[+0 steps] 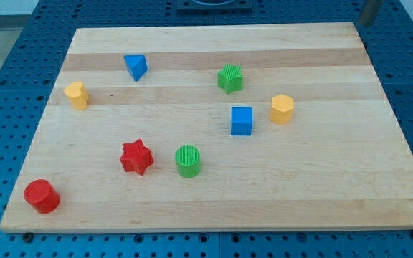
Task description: Move your arm towards top left
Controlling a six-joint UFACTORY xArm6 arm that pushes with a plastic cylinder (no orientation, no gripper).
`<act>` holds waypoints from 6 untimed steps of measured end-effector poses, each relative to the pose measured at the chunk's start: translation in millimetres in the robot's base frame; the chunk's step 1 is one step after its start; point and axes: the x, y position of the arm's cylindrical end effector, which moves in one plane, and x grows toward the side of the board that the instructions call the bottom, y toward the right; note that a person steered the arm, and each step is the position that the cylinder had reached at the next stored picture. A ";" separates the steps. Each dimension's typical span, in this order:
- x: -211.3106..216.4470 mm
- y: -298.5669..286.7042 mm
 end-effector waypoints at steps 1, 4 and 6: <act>0.1 -1.9; 1.0 -3.3; 0.6 -8.3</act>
